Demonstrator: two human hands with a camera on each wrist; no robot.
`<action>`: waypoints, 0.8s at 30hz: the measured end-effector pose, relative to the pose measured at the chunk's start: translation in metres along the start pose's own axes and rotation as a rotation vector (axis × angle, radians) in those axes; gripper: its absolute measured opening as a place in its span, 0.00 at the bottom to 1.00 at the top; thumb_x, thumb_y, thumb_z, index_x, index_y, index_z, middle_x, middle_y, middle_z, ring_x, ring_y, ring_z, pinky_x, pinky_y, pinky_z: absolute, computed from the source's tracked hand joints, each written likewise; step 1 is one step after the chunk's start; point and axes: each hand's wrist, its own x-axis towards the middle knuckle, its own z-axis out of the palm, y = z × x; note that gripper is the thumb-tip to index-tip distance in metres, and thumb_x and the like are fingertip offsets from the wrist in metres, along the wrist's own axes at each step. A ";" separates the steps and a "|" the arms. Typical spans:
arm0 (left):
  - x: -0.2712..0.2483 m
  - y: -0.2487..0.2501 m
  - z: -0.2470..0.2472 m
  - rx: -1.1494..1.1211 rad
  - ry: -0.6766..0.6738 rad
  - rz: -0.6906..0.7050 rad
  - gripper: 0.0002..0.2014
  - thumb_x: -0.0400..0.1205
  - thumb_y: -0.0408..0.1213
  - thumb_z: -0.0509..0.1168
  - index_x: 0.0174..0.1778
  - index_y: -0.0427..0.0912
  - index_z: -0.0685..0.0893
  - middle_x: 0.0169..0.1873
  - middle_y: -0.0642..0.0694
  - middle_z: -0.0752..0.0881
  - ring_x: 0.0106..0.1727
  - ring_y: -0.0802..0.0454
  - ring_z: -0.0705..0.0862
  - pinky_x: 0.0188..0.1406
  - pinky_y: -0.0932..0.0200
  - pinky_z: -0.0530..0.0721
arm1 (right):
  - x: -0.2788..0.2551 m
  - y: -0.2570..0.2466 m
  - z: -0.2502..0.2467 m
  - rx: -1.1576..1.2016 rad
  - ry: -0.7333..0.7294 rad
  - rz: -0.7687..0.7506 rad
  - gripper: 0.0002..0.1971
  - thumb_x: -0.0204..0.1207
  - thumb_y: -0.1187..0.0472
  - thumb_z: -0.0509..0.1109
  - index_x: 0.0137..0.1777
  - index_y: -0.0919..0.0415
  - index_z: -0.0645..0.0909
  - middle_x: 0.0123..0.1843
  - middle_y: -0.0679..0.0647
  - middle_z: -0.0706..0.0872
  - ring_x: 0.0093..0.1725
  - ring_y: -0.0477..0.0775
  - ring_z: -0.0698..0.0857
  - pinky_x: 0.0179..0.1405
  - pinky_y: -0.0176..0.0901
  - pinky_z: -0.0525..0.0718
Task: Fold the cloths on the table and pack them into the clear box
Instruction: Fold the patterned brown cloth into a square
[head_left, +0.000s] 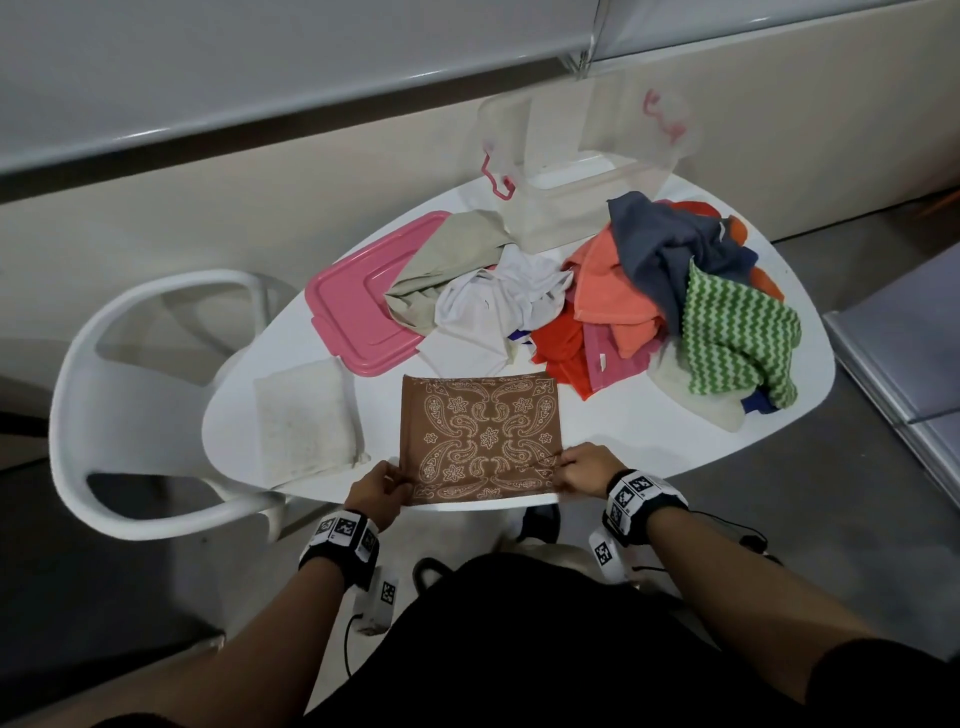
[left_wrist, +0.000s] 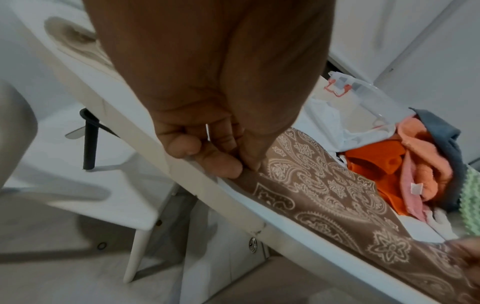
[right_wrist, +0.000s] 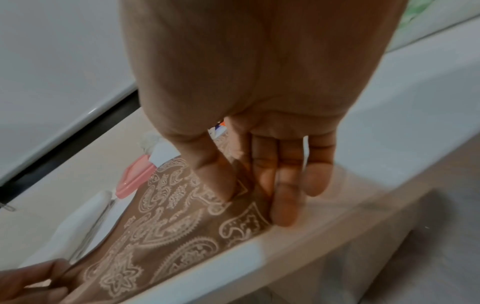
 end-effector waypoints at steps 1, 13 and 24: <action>0.000 0.000 0.000 0.008 0.013 -0.005 0.10 0.77 0.42 0.73 0.41 0.51 0.77 0.43 0.44 0.91 0.40 0.42 0.89 0.53 0.48 0.86 | 0.001 -0.002 0.000 -0.065 -0.009 0.009 0.06 0.71 0.56 0.74 0.44 0.55 0.89 0.50 0.54 0.88 0.54 0.55 0.84 0.44 0.37 0.77; -0.008 0.003 0.005 0.057 0.125 -0.076 0.11 0.74 0.41 0.75 0.39 0.46 0.78 0.41 0.44 0.90 0.50 0.43 0.87 0.48 0.59 0.78 | -0.001 0.010 0.006 -0.301 0.002 0.026 0.17 0.72 0.42 0.75 0.44 0.58 0.85 0.35 0.51 0.78 0.44 0.56 0.80 0.42 0.43 0.76; -0.024 0.038 0.016 0.322 0.131 0.465 0.06 0.78 0.40 0.66 0.48 0.49 0.77 0.40 0.49 0.82 0.41 0.46 0.81 0.39 0.55 0.78 | -0.008 -0.024 0.016 -0.320 0.077 -0.221 0.11 0.68 0.56 0.75 0.33 0.49 0.75 0.38 0.43 0.83 0.42 0.50 0.82 0.37 0.40 0.73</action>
